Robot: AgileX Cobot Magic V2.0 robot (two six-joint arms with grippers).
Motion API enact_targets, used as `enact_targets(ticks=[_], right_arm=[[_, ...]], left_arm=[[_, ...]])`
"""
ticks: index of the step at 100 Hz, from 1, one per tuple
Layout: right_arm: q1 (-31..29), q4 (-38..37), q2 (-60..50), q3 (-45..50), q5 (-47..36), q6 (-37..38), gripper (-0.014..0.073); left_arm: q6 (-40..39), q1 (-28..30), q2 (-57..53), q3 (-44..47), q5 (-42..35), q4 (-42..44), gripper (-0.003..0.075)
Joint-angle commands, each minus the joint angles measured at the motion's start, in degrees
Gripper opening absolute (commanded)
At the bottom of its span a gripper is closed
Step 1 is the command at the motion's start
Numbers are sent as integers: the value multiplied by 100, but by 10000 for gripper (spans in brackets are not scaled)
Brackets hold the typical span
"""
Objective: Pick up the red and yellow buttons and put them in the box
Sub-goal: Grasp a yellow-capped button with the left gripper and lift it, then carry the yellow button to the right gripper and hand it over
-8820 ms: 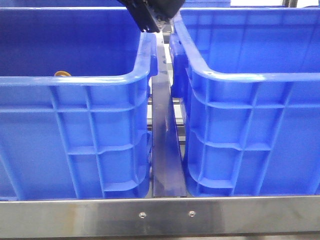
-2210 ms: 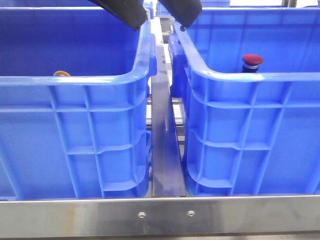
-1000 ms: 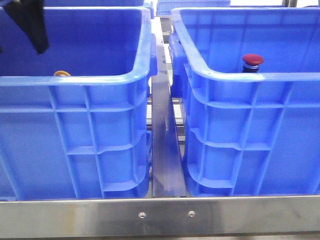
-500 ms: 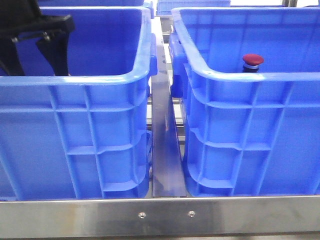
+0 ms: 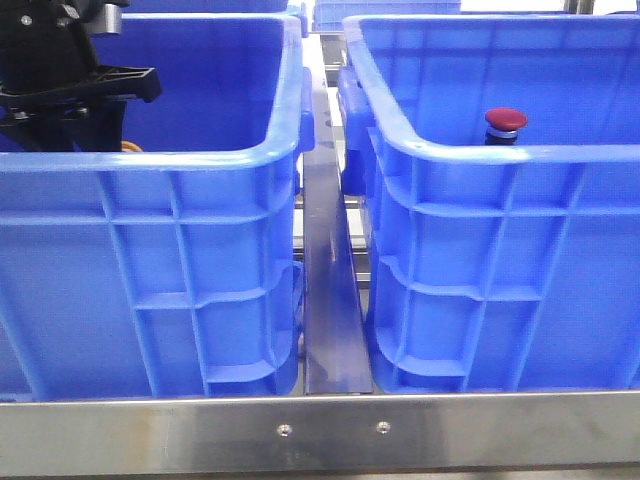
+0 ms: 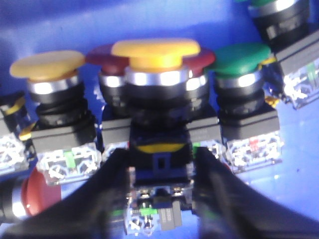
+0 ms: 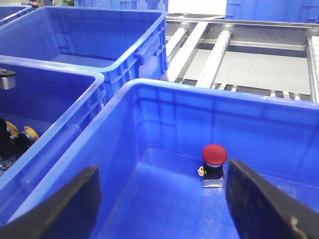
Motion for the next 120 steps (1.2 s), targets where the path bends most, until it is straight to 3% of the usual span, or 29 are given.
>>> enact_targets(ticks=[1, 41, 65, 120], right_arm=[[-6, 136, -28, -137, -143, -51, 545], [-6, 136, -28, -137, -149, -51, 545], [-6, 136, -28, -137, -149, -51, 545], [-6, 142, -28, -137, -155, -36, 545]], left_arm=[[3, 9, -306, -200, -86, -72, 53], [513, -10, -1451, -200, -534, -378, 22], [1596, -150, -2120, -188, -505, -1652, 22], [2107, -2211, -2280, 32, -130, -1754, 22]])
